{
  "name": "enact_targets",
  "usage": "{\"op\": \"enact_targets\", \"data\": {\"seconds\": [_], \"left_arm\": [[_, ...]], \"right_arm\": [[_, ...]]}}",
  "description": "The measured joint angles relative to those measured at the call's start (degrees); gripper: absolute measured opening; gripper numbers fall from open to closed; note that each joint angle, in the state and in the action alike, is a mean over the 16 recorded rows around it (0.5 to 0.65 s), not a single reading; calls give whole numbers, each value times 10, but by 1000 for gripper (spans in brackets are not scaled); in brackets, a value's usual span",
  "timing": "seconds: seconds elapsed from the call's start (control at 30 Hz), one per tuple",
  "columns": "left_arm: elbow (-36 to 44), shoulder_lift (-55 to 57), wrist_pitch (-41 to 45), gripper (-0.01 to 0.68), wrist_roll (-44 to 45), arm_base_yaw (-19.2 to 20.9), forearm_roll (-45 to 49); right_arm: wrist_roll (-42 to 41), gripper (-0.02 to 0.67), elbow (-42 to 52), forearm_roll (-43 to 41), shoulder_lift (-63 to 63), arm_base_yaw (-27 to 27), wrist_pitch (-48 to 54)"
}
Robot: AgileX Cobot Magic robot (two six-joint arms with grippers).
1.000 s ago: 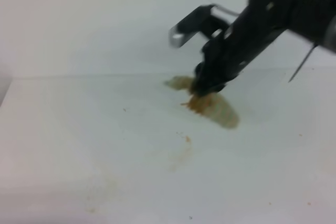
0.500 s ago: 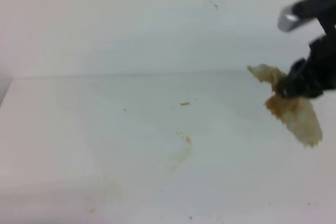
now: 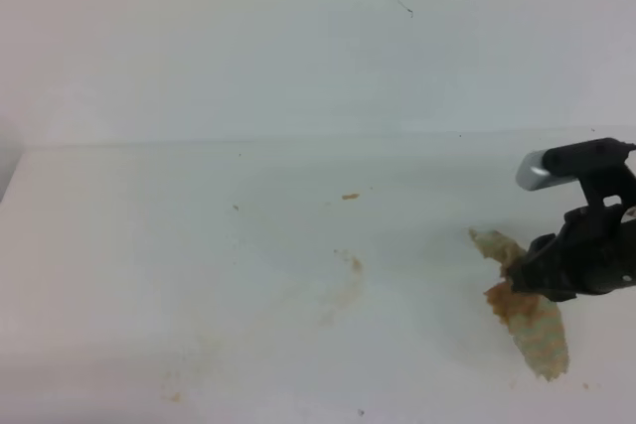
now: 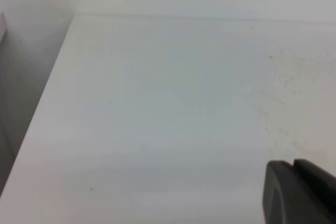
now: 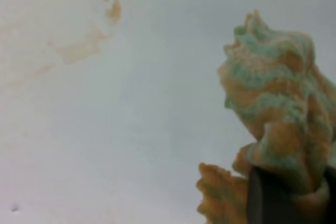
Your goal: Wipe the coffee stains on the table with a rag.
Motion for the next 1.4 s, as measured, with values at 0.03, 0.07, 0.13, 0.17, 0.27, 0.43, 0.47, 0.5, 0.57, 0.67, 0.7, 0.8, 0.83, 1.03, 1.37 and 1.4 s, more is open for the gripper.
{"op": "enact_targets", "data": {"seconds": [0.03,0.07,0.13,0.17,0.27,0.43,0.47,0.5,0.57,0.67,0.7,0.8,0.83,1.03,1.37,1.4], "left_arm": [[0,0,0,-2,0,0,0],[0,0,0,-2,0,0,0],[0,0,0,-2,0,0,0],[0,0,0,-2,0,0,0],[0,0,0,-2,0,0,0],[0,0,0,-2,0,0,0],[0,0,0,-2,0,0,0],[0,0,0,-2,0,0,0],[0,0,0,-2,0,0,0],[0,0,0,-2,0,0,0],[0,0,0,-2,0,0,0],[0,0,0,-2,0,0,0],[0,0,0,-2,0,0,0],[0,0,0,-2,0,0,0],[0,0,0,-2,0,0,0],[0,0,0,-2,0,0,0]], "right_arm": [[-3,186,3,3,6,0,-6],[-7,191,5,6,11,0,-12],[-13,211,6,12,21,0,-14],[-15,227,6,15,25,0,-15],[-22,290,2,25,35,0,-16],[-34,421,-9,36,32,0,-13],[-36,448,-12,37,29,0,-11],[-40,475,-15,39,24,0,-8],[-45,524,-23,41,12,0,2],[-54,567,-35,41,-14,0,22],[-57,568,-39,41,-26,0,30],[-65,525,-49,37,-67,0,60],[-68,497,-52,35,-83,0,72],[-78,284,-61,16,-197,0,143],[17,21,22,-80,-415,0,115],[30,15,37,-91,-434,0,100]]}}
